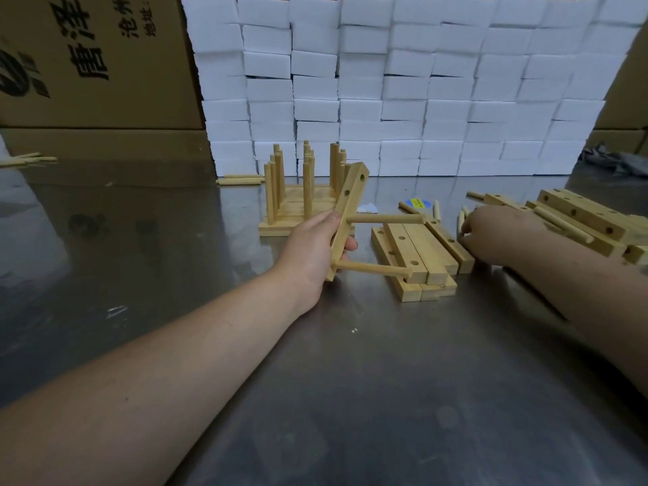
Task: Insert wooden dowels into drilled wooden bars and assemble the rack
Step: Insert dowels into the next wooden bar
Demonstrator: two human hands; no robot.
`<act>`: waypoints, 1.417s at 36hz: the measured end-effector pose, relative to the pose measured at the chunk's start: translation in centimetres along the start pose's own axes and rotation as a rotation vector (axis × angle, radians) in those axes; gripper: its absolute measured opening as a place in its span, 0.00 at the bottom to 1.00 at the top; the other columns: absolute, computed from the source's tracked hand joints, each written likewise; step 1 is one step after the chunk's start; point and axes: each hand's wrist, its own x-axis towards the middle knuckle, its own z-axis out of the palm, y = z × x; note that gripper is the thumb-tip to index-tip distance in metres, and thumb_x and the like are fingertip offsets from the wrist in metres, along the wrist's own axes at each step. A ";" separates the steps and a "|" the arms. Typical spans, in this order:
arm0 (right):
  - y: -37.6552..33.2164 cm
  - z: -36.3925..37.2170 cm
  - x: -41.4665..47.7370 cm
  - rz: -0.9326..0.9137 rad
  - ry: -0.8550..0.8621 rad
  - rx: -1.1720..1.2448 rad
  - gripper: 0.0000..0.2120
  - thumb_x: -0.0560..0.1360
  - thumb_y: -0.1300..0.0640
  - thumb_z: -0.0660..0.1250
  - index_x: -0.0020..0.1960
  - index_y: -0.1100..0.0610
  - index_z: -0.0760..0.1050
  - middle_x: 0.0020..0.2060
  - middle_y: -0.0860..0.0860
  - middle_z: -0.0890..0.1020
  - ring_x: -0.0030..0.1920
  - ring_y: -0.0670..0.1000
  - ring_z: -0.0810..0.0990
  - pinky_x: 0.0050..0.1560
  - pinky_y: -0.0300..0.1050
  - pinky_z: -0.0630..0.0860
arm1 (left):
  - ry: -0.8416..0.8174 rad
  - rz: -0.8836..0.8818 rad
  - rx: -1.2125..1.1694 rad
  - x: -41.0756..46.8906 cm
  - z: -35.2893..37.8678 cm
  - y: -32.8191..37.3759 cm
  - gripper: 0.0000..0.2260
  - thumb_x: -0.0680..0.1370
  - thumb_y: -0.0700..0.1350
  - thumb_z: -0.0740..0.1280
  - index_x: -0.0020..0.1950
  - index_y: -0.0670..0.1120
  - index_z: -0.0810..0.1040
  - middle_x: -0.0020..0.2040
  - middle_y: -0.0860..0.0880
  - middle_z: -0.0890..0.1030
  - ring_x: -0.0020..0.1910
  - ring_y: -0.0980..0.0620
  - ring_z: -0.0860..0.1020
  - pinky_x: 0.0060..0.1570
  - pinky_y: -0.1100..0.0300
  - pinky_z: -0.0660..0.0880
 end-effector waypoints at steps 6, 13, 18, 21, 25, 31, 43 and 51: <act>-0.5 0.5 0.1 -0.058 -0.052 -0.018 0.19 0.80 0.54 0.54 0.71 0.49 0.63 0.66 0.55 0.72 0.62 0.56 0.72 0.62 0.50 0.69 | -0.007 -0.005 -0.008 0.1 0.0 -0.1 0.14 0.82 0.45 0.56 0.63 0.43 0.75 0.25 0.52 0.77 0.25 0.58 0.73 0.27 0.66 0.70; -0.2 0.9 0.6 -0.041 0.037 0.020 0.13 0.79 0.51 0.58 0.55 0.58 0.75 0.35 0.50 0.72 0.37 0.49 0.72 0.40 0.43 0.69 | -0.010 -0.006 -0.004 0.1 0.0 -0.1 0.13 0.82 0.46 0.56 0.62 0.45 0.76 0.25 0.52 0.76 0.25 0.56 0.72 0.27 0.65 0.70; 0.0 1.1 0.8 -0.007 0.064 0.050 0.12 0.77 0.51 0.61 0.52 0.59 0.74 0.35 0.52 0.73 0.34 0.49 0.71 0.34 0.42 0.68 | -0.016 -0.012 0.000 0.1 0.0 -0.1 0.14 0.82 0.46 0.56 0.63 0.44 0.75 0.25 0.52 0.77 0.26 0.56 0.71 0.28 0.64 0.70; 0.0 0.9 0.5 -0.038 0.102 0.126 0.16 0.78 0.51 0.60 0.63 0.57 0.69 0.49 0.55 0.76 0.45 0.53 0.75 0.37 0.43 0.69 | -0.020 -0.013 0.010 0.1 -0.1 -0.1 0.14 0.82 0.46 0.56 0.64 0.43 0.75 0.26 0.51 0.77 0.26 0.55 0.71 0.28 0.63 0.70; -0.1 1.0 0.4 -0.161 -0.057 -0.059 0.20 0.81 0.56 0.52 0.72 0.50 0.61 0.71 0.57 0.64 0.70 0.59 0.61 0.69 0.55 0.59 | -0.023 -0.012 0.024 0.2 -0.1 -0.2 0.15 0.82 0.46 0.56 0.64 0.43 0.75 0.26 0.52 0.77 0.26 0.56 0.71 0.27 0.64 0.70; -0.3 0.7 0.4 -0.079 0.000 0.044 0.14 0.79 0.56 0.56 0.60 0.56 0.76 0.49 0.54 0.78 0.45 0.51 0.75 0.43 0.43 0.72 | -0.031 -0.012 0.026 0.2 -0.2 -0.2 0.14 0.82 0.46 0.57 0.64 0.44 0.75 0.26 0.52 0.77 0.26 0.56 0.72 0.29 0.63 0.71; -0.2 0.4 0.5 0.027 -0.007 0.042 0.16 0.73 0.59 0.65 0.60 0.59 0.74 0.51 0.55 0.78 0.43 0.52 0.74 0.40 0.43 0.71 | -0.055 -0.008 0.012 0.1 -0.2 -0.2 0.10 0.82 0.45 0.57 0.56 0.48 0.76 0.26 0.51 0.78 0.24 0.55 0.72 0.28 0.63 0.72; 0.3 -1.5 0.1 0.057 0.155 0.256 0.13 0.76 0.55 0.60 0.42 0.61 0.79 0.31 0.57 0.81 0.27 0.54 0.79 0.26 0.38 0.69 | -0.073 0.017 0.019 0.2 -0.2 -0.3 0.16 0.81 0.45 0.58 0.69 0.53 0.70 0.30 0.50 0.80 0.31 0.51 0.72 0.34 0.58 0.71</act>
